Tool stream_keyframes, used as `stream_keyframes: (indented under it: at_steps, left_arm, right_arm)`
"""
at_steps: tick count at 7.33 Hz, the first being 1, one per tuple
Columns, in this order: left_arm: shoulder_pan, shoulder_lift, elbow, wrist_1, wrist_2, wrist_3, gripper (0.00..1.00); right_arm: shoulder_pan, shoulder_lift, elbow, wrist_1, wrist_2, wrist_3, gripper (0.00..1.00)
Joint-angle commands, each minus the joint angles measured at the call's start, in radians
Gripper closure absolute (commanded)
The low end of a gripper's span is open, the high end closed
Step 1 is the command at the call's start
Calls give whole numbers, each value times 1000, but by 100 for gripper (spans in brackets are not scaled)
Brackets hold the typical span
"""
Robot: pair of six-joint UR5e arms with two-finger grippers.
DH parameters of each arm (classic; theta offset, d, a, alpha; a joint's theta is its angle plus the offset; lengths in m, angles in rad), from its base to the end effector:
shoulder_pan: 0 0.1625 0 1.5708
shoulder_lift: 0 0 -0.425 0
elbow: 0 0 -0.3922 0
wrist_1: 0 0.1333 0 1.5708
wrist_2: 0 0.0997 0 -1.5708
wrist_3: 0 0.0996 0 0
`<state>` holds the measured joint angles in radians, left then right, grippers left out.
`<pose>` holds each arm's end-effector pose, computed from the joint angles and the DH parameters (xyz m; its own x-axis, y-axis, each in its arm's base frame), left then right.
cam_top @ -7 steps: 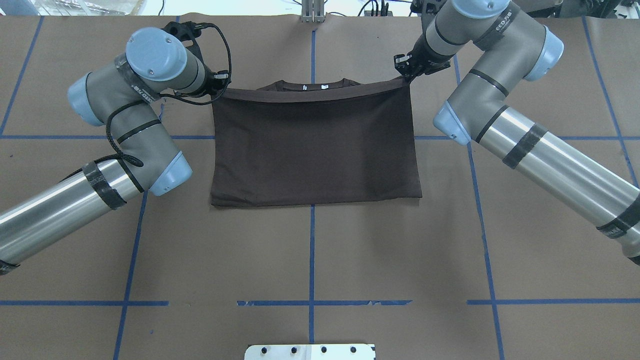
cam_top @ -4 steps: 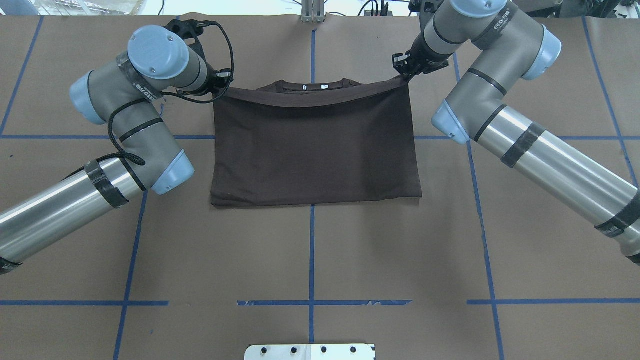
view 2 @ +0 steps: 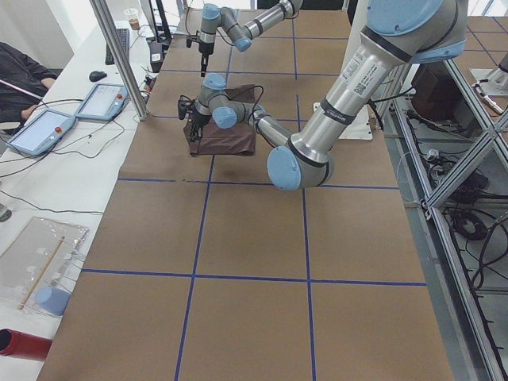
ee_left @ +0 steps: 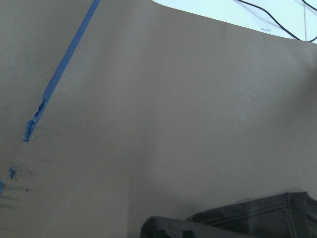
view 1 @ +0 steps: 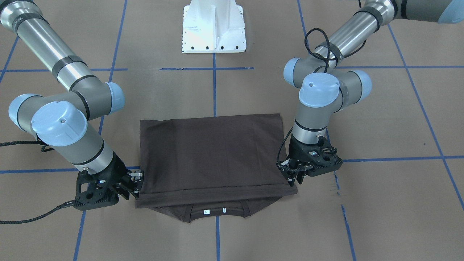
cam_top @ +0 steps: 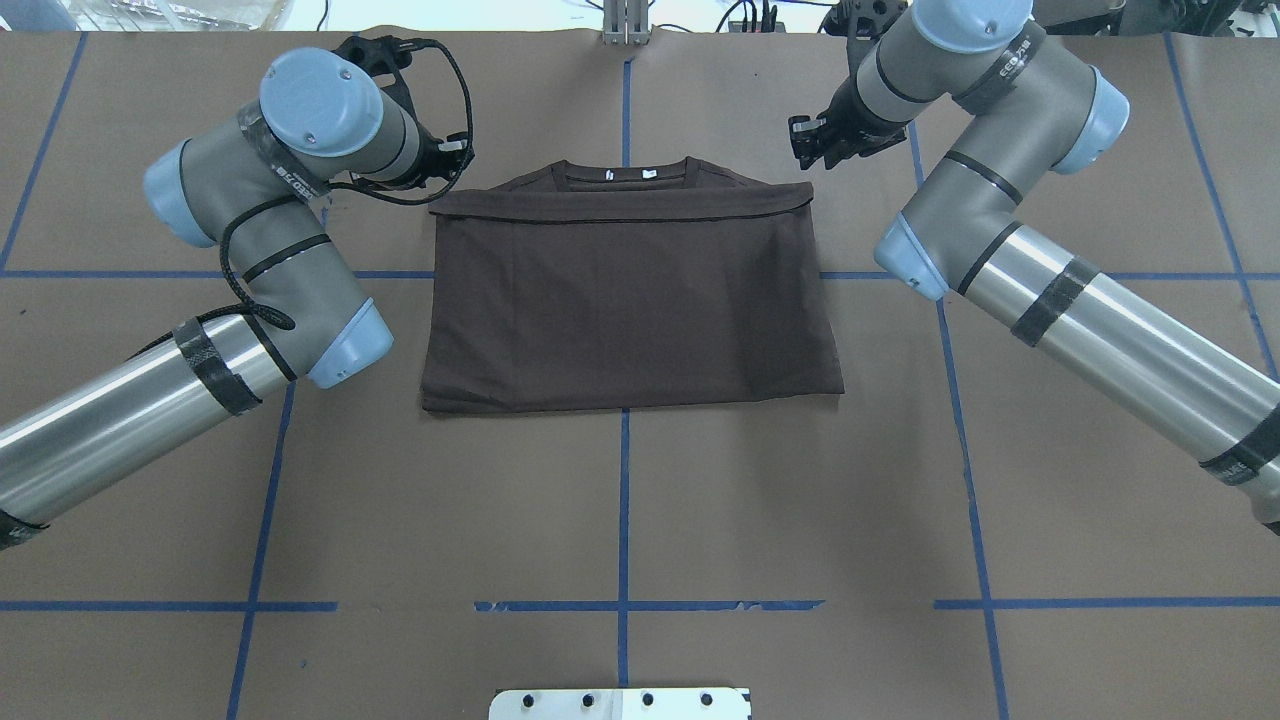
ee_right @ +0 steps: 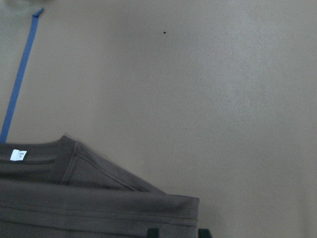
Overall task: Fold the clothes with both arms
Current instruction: 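Move the right gripper to the folded shirt's side edge and grasp it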
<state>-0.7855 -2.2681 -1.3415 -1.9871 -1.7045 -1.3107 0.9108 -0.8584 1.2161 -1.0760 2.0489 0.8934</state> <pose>0.4542 -0.6241 0.2968 0.5946 -0.2342 -0.7692 0.4916 0.8629 0.1173 -0.4075 -0.6678 0.3300 0.6209 -0.1076 0.7765 -0.1281 0.9633 0.2360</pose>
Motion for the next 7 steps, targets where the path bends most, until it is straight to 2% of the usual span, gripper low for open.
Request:
stream_keyframes:
  at_steps: [1,2,3,4,5,7]
  left_arm:
    - [0,-4,-4,5,0,4,0]
    - [0,-4,-5,7,-1,2,0]
    - [2,-5,-5,4,0,-7,0]
    - [2,-7,-14,10,0,-12,0]
    - [5,-2,-19,10,2,-13,0]
    - [6,4,-19,7,3,-13,0]
  right_arm:
    - [2,-23,38,-4,57,27,0]
    - [-19,-104,125,-8,106,59,0]
    - [-48,-176,216,-8,100,123,0]
    - [-103,-230,280,-8,88,251,0]
    - [-172,-250,299,-2,21,357,0]
    - [-223,-354,406,-2,-4,377,0]
